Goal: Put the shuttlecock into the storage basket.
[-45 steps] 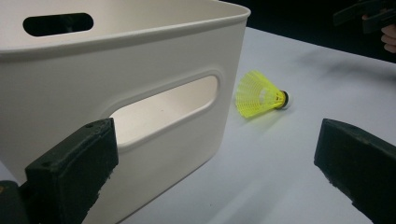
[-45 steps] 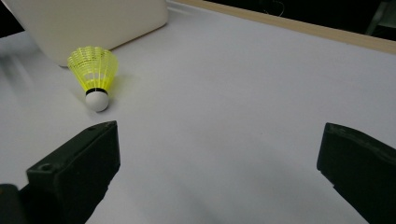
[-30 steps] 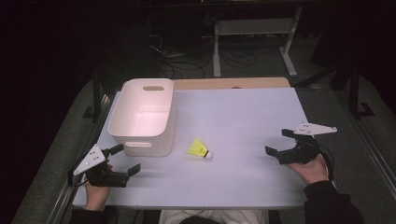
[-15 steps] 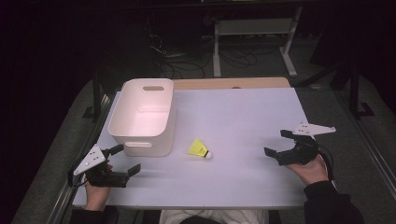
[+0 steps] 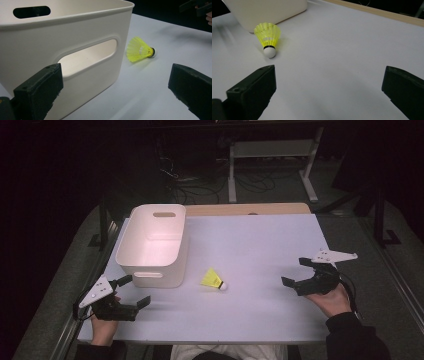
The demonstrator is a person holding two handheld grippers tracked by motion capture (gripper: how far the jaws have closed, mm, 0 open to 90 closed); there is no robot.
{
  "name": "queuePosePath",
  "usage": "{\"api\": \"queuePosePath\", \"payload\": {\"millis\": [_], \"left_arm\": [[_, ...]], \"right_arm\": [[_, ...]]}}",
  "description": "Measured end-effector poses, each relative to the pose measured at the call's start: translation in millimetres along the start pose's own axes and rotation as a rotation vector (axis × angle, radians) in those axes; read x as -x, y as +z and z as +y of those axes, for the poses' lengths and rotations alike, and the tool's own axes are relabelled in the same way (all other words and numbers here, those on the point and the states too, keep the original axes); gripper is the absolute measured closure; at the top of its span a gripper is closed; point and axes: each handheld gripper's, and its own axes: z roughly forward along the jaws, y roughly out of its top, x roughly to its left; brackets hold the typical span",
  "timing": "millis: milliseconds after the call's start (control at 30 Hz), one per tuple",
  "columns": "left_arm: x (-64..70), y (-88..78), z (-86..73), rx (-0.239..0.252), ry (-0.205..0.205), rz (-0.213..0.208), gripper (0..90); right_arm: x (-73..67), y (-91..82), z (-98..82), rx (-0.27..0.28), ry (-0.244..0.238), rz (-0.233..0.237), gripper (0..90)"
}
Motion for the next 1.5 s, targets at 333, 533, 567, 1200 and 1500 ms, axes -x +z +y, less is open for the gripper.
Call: {"api": "queuePosePath", "payload": {"millis": [333,533,567,1200,1500], "left_arm": [[0.2,0.1,-0.3,0.000,-0.002,0.004,0.0],[0.2,0.2,-0.3,0.002,-0.003,0.005,0.0],[0.2,0.2,-0.3,0.001,-0.004,0.005,0.0],[-0.2,0.8,0.2,0.014,-0.020,0.006,0.0],[-0.1,0.5,0.2,0.015,-0.022,0.007,0.0]], "right_arm": [[-1.5,1.4,12.4,-0.028,-0.028,-0.006,0.0],[-5.4,5.2,25.2,-0.045,-0.055,-0.001,0.0],[-5.9,6.2,27.1,-0.047,-0.058,0.002,0.0],[-18.3,20.7,48.9,-0.096,-0.107,0.035,0.0],[-23.4,27.3,58.7,-0.120,-0.130,0.055,0.0]]}}
